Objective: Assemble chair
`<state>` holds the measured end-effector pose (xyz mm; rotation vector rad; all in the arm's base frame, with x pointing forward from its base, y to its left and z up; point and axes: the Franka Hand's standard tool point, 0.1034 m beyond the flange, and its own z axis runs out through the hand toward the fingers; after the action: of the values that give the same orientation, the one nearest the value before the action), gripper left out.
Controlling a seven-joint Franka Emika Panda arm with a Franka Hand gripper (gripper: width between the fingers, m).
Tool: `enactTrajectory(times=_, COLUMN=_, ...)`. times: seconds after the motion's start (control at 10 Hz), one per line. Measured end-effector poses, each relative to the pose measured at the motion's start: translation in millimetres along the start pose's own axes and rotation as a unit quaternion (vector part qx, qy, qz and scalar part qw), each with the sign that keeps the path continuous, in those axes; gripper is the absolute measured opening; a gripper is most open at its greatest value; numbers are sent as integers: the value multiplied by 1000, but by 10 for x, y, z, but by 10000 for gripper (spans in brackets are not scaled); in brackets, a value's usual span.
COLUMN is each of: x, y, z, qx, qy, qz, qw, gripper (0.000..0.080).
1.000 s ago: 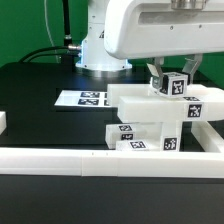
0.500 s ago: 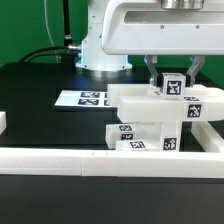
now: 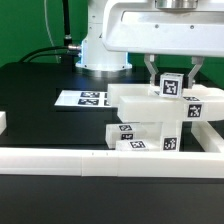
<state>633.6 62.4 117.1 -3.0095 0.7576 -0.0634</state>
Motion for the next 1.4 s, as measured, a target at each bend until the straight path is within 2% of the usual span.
enactTrajectory(times=0.2, x=1, y=4, z=6, qx=2, qy=0, qz=81, qw=997, gripper=284)
enactTrajectory(times=0.3, x=2, y=11, z=6, qx=17, qy=-3, qz=147, qw=989, gripper=284)
enactTrajectory(times=0.5, x=6, y=-9, z=7, qx=37, qy=-5, qz=250, qw=968, gripper=284)
enactTrajectory(times=0.7, x=8, y=-26, z=7, qx=45, qy=-10, qz=322, qw=946, gripper=284)
enactTrajectory(times=0.8, x=4, y=-30, z=10, qx=45, qy=-11, qz=331, qw=942, gripper=336)
enactTrajectory(times=0.9, x=3, y=-29, z=12, qx=45, qy=-11, qz=323, qw=945, gripper=496)
enactTrajectory(times=1.0, x=3, y=-30, z=12, qx=43, qy=-10, qz=307, qw=951, gripper=496)
enactTrajectory(times=1.1, x=17, y=-46, z=6, qx=42, qy=-8, qz=295, qw=955, gripper=614)
enactTrajectory(times=1.4, x=19, y=-39, z=11, qx=42, qy=-4, qz=216, qw=975, gripper=648)
